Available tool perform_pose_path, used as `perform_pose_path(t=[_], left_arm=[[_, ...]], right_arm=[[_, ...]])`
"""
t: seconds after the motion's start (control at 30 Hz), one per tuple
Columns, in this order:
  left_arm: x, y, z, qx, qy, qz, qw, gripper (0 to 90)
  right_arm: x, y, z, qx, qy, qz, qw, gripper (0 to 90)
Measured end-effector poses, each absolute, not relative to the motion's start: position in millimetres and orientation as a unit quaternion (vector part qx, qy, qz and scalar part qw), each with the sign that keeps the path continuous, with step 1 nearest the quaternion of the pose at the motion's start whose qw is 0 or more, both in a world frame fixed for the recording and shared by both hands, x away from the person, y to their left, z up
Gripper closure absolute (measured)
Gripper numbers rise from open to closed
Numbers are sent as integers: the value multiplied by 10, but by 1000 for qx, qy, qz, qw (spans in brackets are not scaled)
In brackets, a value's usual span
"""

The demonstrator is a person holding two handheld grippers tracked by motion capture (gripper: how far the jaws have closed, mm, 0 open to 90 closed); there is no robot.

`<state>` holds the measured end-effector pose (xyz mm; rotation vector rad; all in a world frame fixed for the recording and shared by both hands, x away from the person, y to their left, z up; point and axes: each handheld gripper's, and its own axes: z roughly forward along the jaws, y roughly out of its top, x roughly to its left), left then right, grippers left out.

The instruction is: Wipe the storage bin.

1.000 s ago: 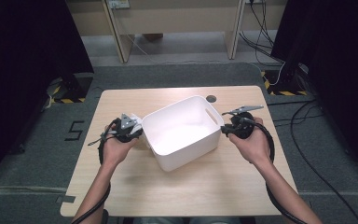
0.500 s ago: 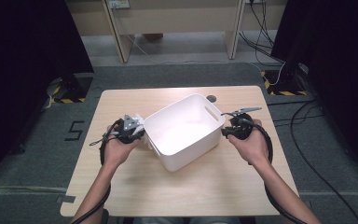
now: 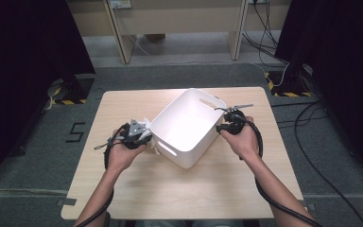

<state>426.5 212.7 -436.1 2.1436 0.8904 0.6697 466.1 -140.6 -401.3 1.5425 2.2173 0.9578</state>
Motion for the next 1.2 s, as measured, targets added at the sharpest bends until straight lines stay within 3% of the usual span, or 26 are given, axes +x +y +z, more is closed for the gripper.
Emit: perform_pose_path(t=[0.43, 0.6, 1.03, 1.2], left_arm=[[4066, 1741, -4421, 846, 306, 257, 352, 729], [4057, 1709, -4413, 849, 302, 253, 353, 727], [3887, 1639, -4441, 850, 305, 241, 355, 721], [3848, 1601, -4429, 851, 300, 241, 356, 718]], right_arm=[[4748, -1337, -4106, 556, 750, 333, 129, 741], [4805, -1451, -4067, 568, 738, 345, 118, 648], [4788, -1473, -3766, 560, 706, 398, 169, 612], [4770, -1448, -3720, 557, 704, 410, 161, 602]])
